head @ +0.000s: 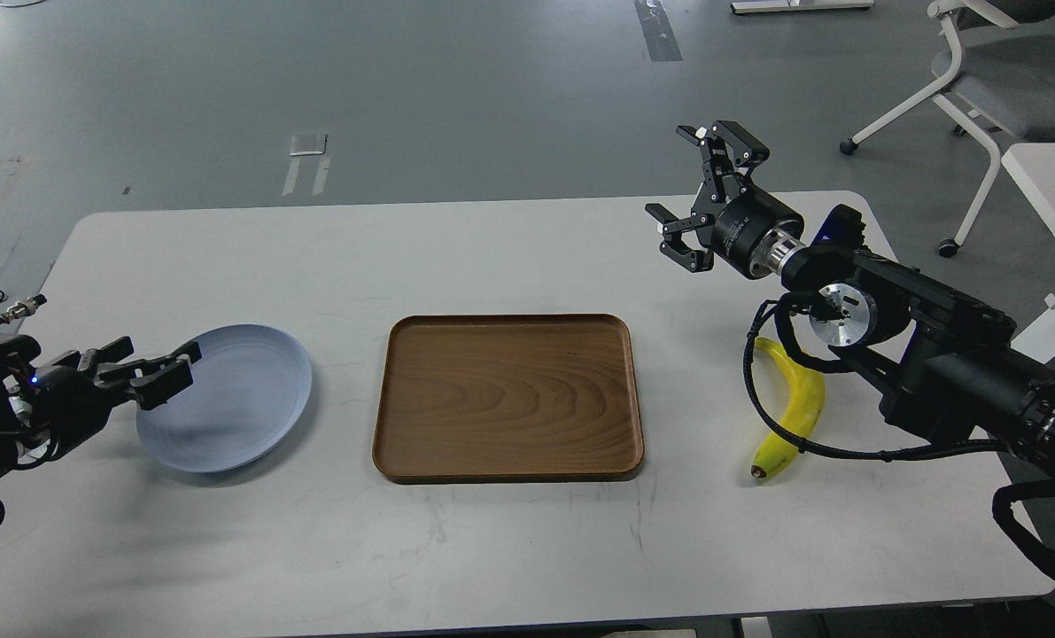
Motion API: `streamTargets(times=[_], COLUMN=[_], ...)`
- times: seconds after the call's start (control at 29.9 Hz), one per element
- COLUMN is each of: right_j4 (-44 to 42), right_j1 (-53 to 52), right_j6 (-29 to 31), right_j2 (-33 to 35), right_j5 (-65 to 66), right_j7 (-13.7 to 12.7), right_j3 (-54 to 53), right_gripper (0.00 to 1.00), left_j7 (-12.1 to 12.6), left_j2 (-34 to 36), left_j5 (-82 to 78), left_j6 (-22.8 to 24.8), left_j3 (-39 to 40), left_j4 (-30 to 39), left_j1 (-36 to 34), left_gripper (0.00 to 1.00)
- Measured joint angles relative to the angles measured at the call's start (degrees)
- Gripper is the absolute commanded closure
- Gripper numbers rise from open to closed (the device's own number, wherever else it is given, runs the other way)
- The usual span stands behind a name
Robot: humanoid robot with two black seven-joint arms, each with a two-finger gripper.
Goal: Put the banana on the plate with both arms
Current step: 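Lower the left gripper to the rim of the light blue plate and grasp it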
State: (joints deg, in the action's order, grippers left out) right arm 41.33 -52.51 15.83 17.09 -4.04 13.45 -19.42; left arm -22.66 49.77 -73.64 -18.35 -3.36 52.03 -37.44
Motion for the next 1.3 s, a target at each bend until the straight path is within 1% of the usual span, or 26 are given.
streamTargets(times=[0.03,0.13,0.23,0.33,0.43,0.5,0.67,0.84,0.9,1.17,1.3], right_j4=[0.0,0.0,0.0,0.0,0.0,0.0,0.0,0.0,0.0,0.0,0.1], right_j1=[0.0,0.0,0.0,0.0,0.0,0.0,0.0,0.0,0.0,0.2,0.5], right_j6=[0.0,0.0,0.0,0.0,0.0,0.0,0.0,0.0,0.0,0.0,0.0], right_j2=[0.0,0.1,0.1,0.1,0.1,0.1,0.4,0.8,0.8,0.8,0.8], right_j5=[0.0,0.0,0.0,0.0,0.2,0.5,0.7,0.7,0.7,2.6,3.3], right_j7=[0.0,0.0,0.0,0.0,0.0,0.0,0.0,0.0,0.0,0.0,0.0], right_j3=[0.0,0.0,0.0,0.1,0.1,0.1,0.2,1.6,1.9,2.1,2.1], right_gripper=[0.01,0.01,0.01,0.01,0.01,0.01,0.01,0.01,0.01,0.01,0.01], left_j7=[-0.1,-0.4,-0.6,-0.7,-0.8,-1.3,-3.7,-4.7,-5.1,-5.4,-5.3], left_j2=[0.0,0.0,0.2,0.3,0.3,0.3,-0.1,-0.9,-1.0,-1.8,-2.6], left_j5=[1.1,7.9,12.6,13.6,13.7,13.7,13.7,13.7,13.7,13.6,13.8], left_j6=[0.5,2.8,4.0,4.2,4.2,4.0,3.7,4.0,4.1,4.2,4.7], left_j3=[0.3,0.6,0.5,0.2,0.0,0.0,-0.1,-0.2,-0.2,-0.2,-0.2], left_j4=[-0.1,-0.4,-0.5,-0.6,-0.7,-1.0,-3.9,-6.1,-6.3,-6.2,-6.2], left_j1=[0.6,1.3,1.4,1.6,2.3,3.3,5.4,5.6,5.6,5.7,5.2], left_gripper=[0.08,0.09,0.10,0.12,0.19,0.20,0.19,0.20,0.22,0.29,0.30])
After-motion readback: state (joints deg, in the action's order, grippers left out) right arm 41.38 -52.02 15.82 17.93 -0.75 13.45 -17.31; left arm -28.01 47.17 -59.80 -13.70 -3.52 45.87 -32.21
